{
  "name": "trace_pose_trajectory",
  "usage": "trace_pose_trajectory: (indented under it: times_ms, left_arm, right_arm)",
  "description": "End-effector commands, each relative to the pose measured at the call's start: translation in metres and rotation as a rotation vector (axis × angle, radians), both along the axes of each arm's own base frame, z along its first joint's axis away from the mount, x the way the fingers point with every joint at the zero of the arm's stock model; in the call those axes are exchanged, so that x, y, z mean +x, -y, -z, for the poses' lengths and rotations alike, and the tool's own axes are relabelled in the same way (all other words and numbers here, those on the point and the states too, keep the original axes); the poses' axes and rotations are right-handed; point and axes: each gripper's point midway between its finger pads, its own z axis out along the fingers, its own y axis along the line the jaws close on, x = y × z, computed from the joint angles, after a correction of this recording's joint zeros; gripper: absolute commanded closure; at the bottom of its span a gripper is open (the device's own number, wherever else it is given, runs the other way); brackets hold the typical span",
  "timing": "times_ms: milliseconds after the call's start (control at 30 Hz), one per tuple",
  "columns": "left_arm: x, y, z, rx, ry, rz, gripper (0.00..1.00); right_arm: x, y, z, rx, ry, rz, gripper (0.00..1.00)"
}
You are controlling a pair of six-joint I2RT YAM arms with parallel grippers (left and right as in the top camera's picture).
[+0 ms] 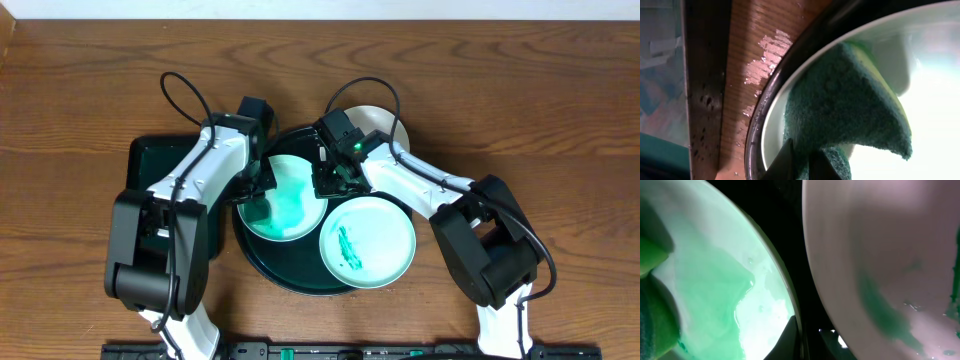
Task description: Clean dirty plates on tray and stack at the side
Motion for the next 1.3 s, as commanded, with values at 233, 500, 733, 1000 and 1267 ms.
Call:
trace_pose_trajectory:
  times_ms: [233, 500, 733, 1000, 1267]
  left_arm:
    - [0.005, 0.076, 0.001, -0.333, 0.017, 0.21, 0.93]
    - [0.031, 0.072, -0.003, -0.368, 0.108, 0.183, 0.93]
    - [0.052, 0.036, -0.055, -0.369, 0.238, 0.134, 0.93]
    - [0.046, -0.033, -0.141, -0.273, 0.47, 0.012, 0.93]
    - [0.018, -0.096, -0.144, -0.106, 0.433, -0.13, 0.93]
  right_arm:
    - [0.0, 0.001, 0.007, -0.011, -0.013, -0.009, 0.99]
    - [0.0, 0.003, 0.007, -0.01, -0.022, -0.004, 0.99]
    - [0.0, 0.003, 0.007, -0.011, -0.022, -0.004, 0.99]
    - [-0.002, -0.001, 0.007, 0.009, -0.023, -0.039, 0.99]
    - [0.003, -0.015, -0.032, 0.083, 0.096, -0.17, 0.99]
